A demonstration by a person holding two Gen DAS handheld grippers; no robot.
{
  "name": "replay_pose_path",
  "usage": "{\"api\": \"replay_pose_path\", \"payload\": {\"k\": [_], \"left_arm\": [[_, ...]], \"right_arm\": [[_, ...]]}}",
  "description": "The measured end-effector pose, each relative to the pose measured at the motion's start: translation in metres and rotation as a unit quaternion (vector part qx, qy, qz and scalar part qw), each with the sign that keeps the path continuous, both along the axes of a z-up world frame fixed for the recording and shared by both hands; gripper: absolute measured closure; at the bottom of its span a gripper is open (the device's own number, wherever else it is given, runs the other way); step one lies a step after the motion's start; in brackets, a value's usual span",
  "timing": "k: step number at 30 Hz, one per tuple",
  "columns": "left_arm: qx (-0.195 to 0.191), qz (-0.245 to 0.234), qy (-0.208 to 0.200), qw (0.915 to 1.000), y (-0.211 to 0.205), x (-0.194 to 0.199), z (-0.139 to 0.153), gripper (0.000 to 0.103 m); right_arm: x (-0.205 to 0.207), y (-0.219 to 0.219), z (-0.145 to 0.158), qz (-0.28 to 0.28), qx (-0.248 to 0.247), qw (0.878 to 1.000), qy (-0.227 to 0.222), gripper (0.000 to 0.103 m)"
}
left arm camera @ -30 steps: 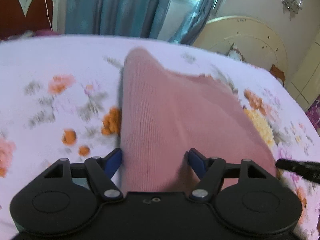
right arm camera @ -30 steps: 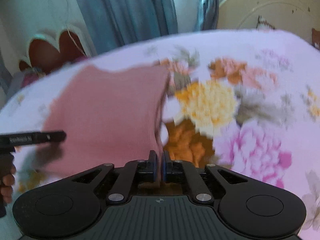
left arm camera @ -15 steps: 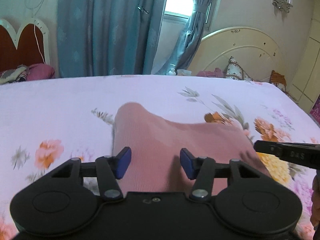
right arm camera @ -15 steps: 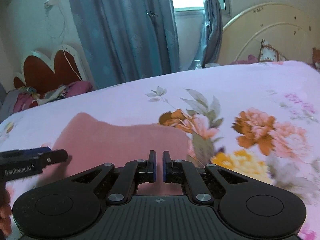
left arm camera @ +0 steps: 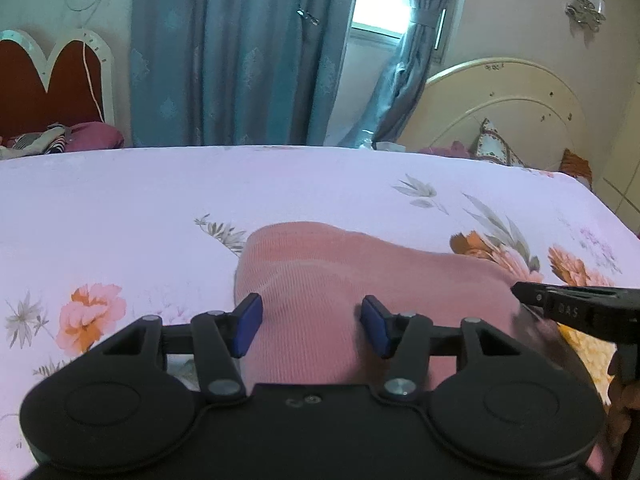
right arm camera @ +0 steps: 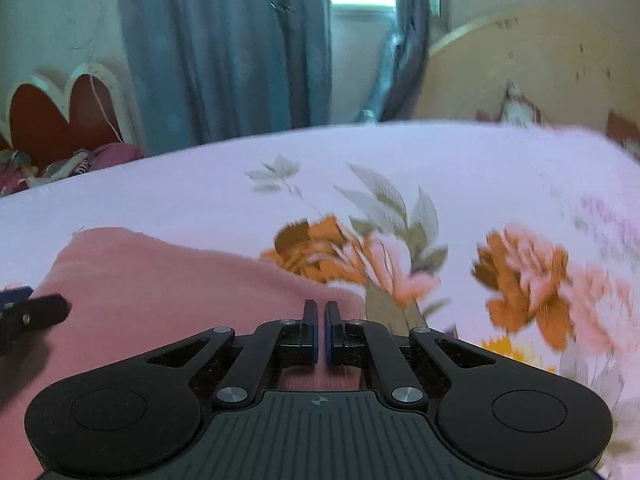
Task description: Fold small clothes
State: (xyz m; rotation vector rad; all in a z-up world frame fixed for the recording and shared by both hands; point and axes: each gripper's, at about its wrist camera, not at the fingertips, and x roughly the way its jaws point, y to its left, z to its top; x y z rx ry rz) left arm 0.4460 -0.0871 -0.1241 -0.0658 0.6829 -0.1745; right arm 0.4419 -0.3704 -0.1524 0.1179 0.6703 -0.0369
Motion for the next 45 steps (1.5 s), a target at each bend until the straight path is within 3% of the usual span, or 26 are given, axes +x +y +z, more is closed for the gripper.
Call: {"api": "replay_pose_path", "payload": {"k": [5,9,21,29,33,38,45], "left_arm": [[0.007,0.004,0.012,0.9999,0.000,0.004,-0.006,0.042],[0.012,0.009,0.014,0.9998,0.000,0.003,-0.001,0.038],[0.026,-0.004,-0.004,0.9996,-0.005,-0.028,0.021,0.038],[0.032,-0.017,0.005,0.9993,-0.003,-0.071,0.013,0.037],[0.028,-0.015,0.015,0.9994,-0.003,-0.078,0.000,0.035],[0.030,-0.017,0.017,0.9993,0.000,-0.083,0.010,0.036],[0.009,-0.041,0.034,0.9985,0.007,-0.117,0.011,0.036]], "right_arm": [[0.004,-0.001,-0.005,0.005,-0.001,1.000,0.004,0.100],[-0.005,-0.010,0.006,0.004,0.034,0.999,0.007,0.100],[-0.056,0.003,0.031,0.041,0.046,0.998,-0.006,0.099],[-0.089,0.012,0.027,0.060,0.035,0.998,0.003,0.099],[-0.092,0.017,0.005,0.073,0.000,0.997,0.026,0.100],[-0.102,0.013,0.017,0.068,0.008,0.997,0.024,0.100],[-0.156,0.020,0.024,0.087,0.005,0.996,0.019,0.100]]}}
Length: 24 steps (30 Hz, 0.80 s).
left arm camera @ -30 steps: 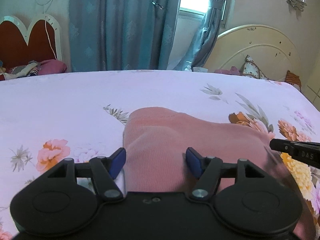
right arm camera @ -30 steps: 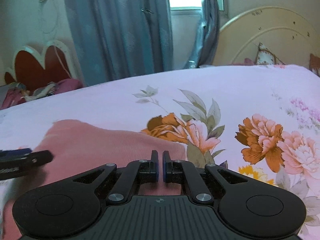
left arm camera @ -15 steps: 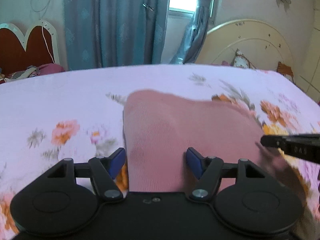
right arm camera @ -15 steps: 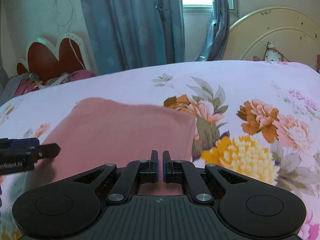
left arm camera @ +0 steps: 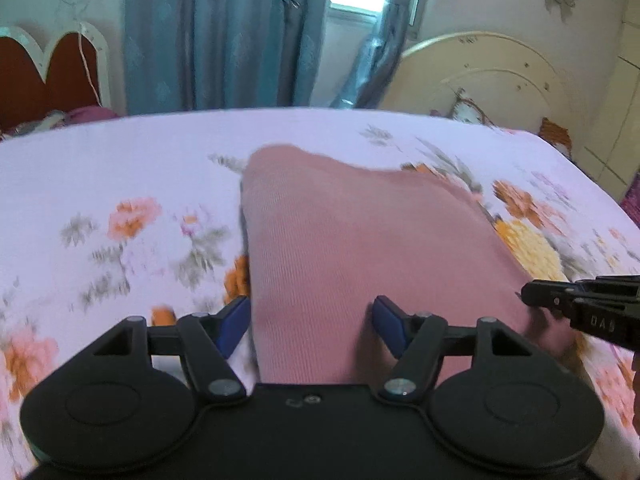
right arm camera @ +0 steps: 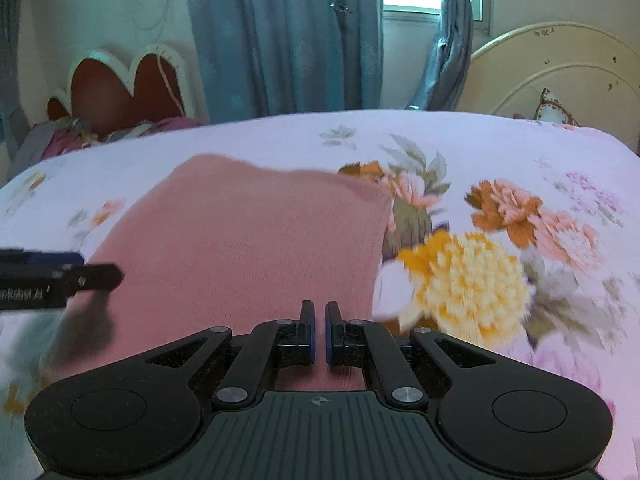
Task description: Fold small clothes
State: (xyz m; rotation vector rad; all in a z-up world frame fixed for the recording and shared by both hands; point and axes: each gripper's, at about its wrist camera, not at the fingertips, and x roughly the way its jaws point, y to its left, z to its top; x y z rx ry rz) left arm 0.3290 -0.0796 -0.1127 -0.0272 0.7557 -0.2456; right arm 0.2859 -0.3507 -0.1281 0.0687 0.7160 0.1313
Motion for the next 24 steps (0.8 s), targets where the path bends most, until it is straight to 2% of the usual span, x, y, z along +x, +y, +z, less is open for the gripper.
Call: {"api": "replay_pose_path", "payload": {"k": [3,7,12,14,17,22,23,24], "left_arm": [[0.020,-0.021,0.020,0.9994,-0.003,-0.009,-0.015,0.036],[0.003,-0.026,0.039,0.9989,0.003,-0.014,-0.027,0.036],[-0.009,-0.048,0.043,0.9979,0.012,-0.018,-0.013,0.035],[-0.011,-0.053,0.037,0.9978,0.017,-0.019,-0.006,0.030],[-0.019,-0.047,0.032,0.9982,0.024,-0.016,0.000,0.023],[-0.034,-0.038,0.040,0.9979,0.033,-0.005,0.007,0.021],[-0.035,-0.036,0.038,0.9980,0.034,-0.003,0.008,0.020],[-0.036,-0.034,0.036,0.9981,0.035,-0.001,0.010,0.019]], "right_arm": [[-0.017,0.005,-0.011,-0.006,-0.026,1.000,0.010,0.100],[-0.029,0.004,-0.018,-0.031,-0.024,0.999,0.019,0.100],[-0.039,0.010,-0.011,-0.057,-0.024,0.998,0.029,0.100],[-0.043,0.012,-0.005,-0.067,-0.021,0.997,0.028,0.099],[-0.047,0.016,0.004,-0.085,-0.015,0.996,0.023,0.099],[-0.043,0.017,0.015,-0.103,-0.005,0.995,0.013,0.099],[-0.041,0.015,0.016,-0.105,0.001,0.994,0.014,0.098],[-0.038,0.014,0.018,-0.106,0.006,0.994,0.013,0.080]]}}
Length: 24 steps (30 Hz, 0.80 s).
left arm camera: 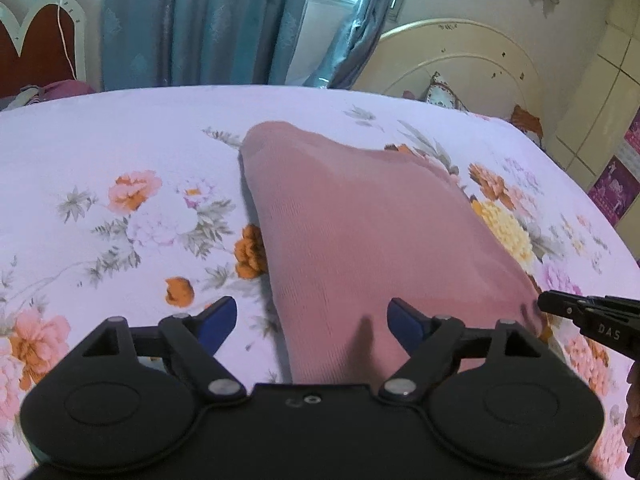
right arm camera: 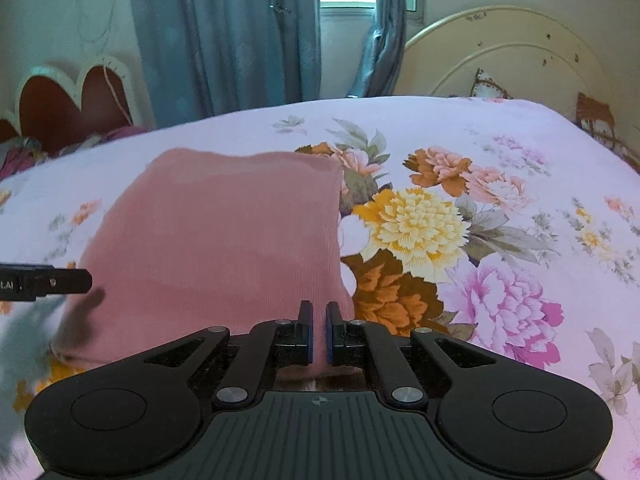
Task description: Fold small clothes
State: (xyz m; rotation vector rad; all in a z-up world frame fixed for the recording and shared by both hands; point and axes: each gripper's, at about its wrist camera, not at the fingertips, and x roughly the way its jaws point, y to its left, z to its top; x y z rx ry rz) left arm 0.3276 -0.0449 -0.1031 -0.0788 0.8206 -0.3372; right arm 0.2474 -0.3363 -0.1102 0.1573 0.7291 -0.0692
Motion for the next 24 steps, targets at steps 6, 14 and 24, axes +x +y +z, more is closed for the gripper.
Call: {"api": "replay_pose_path", "payload": {"k": [6,14,24], "left_arm": [[-0.003,0.020,-0.003,0.9998,-0.005,0.018,0.003,0.016],[-0.001,0.042,0.009,0.9991,-0.016,0.048,-0.005,0.016],[-0.044,0.041,0.045,0.9972,-0.019,0.069,-0.029,0.018]], "right_arm": [[0.022,-0.003,0.010,0.024,-0.013,0.999,-0.034,0.012],[0.077,-0.031,-0.009,0.047,0.059,0.997,-0.014,0.012],[0.119,-0.056,-0.047,0.078,0.150,0.985,0.023,0.027]]}}
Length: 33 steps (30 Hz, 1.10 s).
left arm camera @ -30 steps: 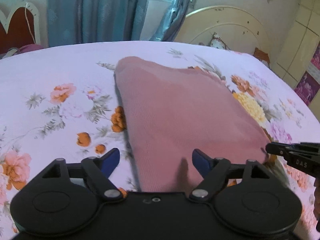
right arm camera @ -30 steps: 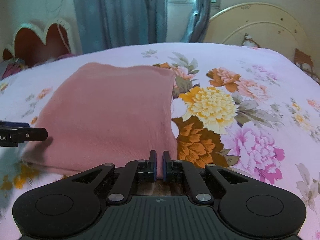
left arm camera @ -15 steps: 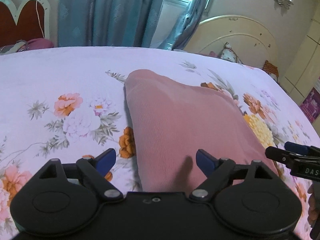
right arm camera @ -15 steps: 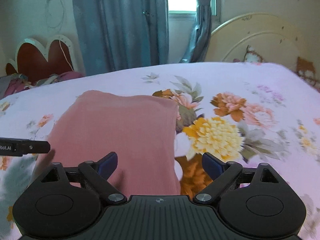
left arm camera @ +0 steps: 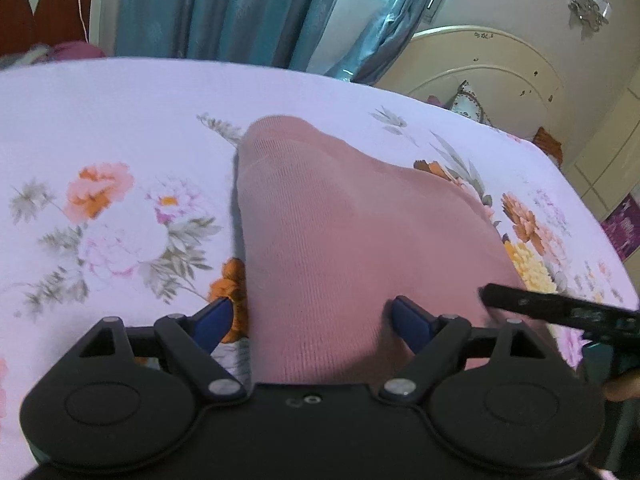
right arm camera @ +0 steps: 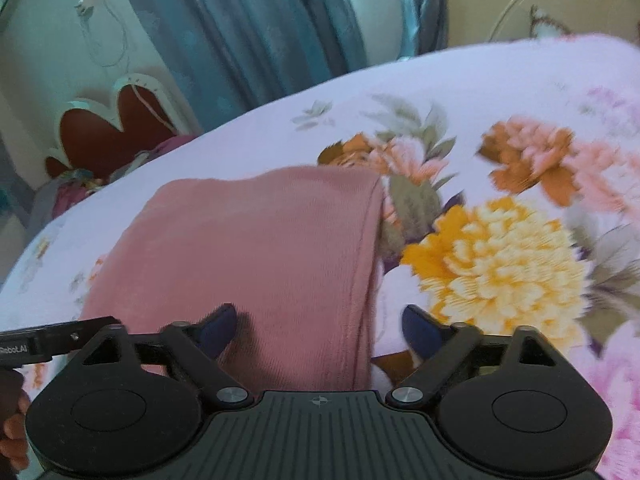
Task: Fold small clothes
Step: 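Grasp the folded end with both grippers and fold it over the bundle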
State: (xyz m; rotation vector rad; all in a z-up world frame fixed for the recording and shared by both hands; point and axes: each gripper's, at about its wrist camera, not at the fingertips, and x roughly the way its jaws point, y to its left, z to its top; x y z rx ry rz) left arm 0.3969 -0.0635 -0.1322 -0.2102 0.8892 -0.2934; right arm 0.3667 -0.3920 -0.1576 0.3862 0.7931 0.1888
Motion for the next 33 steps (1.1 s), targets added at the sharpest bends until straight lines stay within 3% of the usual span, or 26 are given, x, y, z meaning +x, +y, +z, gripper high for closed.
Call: {"api": "replay_pose_path", "payload": {"k": [4,9,11,16,24,33], "left_arm": [[-0.037,0.003,0.018,0.9992,-0.002,0.006,-0.008,0.026],[-0.032,-0.006,0.010,0.9994,-0.012,0.008,-0.006,0.045],[-0.020,-0.016,0.001,0.9997,-0.017,0.006,-0.001,0.058],[-0.023,-0.010,-0.006,0.9997,-0.017,0.003,0.013,0.068],[-0.029,-0.021,-0.044,0.9984,-0.001,-0.011,0.051,0.069],[-0.029,-0.002,-0.080,0.9964,0.097,-0.043,0.084,0.069]], "right_arm": [[0.005,0.008,-0.001,0.024,0.000,1.000,-0.011,0.031],[0.007,0.016,-0.004,0.037,0.013,0.999,-0.006,0.071],[0.008,0.018,-0.003,0.038,0.020,0.999,-0.005,0.079],[0.005,0.018,0.007,0.030,0.032,0.999,-0.016,0.081],[-0.005,0.049,0.052,0.045,0.043,0.997,-0.046,0.081],[-0.009,0.150,0.087,0.071,0.057,0.993,-0.072,0.081]]}}
